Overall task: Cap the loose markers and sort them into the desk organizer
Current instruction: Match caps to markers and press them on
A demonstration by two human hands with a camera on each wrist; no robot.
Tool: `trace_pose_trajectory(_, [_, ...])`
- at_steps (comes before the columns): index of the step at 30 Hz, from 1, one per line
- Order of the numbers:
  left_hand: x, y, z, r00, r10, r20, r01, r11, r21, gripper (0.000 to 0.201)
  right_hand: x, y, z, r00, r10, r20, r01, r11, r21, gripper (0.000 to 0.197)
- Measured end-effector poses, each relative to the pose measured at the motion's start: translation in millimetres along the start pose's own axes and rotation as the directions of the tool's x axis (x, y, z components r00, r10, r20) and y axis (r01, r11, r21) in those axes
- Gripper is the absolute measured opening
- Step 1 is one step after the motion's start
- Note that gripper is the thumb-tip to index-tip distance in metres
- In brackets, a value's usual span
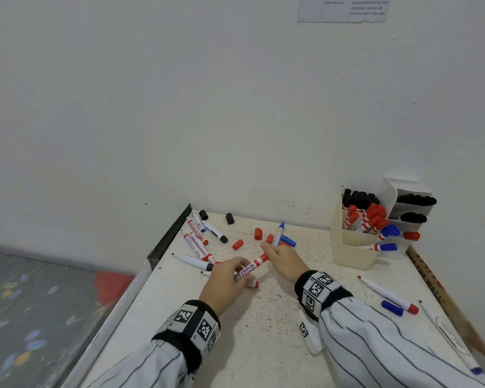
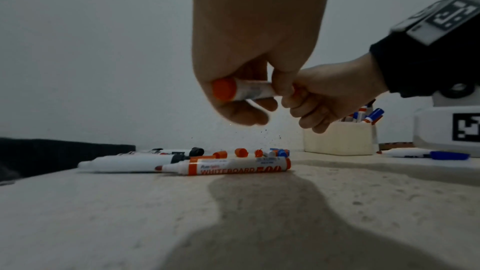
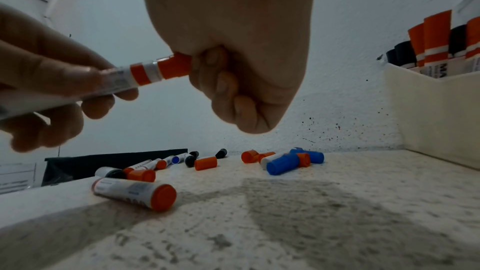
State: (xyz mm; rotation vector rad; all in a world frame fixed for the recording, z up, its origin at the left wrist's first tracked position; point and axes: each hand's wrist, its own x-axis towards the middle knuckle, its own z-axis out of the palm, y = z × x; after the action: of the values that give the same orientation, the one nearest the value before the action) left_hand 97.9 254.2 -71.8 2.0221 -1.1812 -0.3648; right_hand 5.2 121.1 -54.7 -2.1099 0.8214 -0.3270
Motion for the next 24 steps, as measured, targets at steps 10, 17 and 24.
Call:
trace_pose_trajectory(10, [2, 27, -1, 0.968, -0.120, 0.219, 0.148, 0.982, -0.116, 0.029, -5, -8, -1, 0.998, -0.007, -0.062, 0.015, 0.991, 0.130, 0.048])
trace_pose_trajectory(17, [-2, 39, -12, 0.838, -0.215, 0.501, 0.476, 0.736, -0.481, 0.037, -6, -7, -9, 0.991, -0.135, 0.017, 0.131, 0.982, 0.135, 0.044])
trace_pose_trajectory(24, [13, 46, -13, 0.867, -0.155, 0.473, 0.416, 0.749, -0.516, 0.037, -6, -7, -33, 0.963, -0.269, -0.001, 0.267, 0.957, 0.110, 0.033])
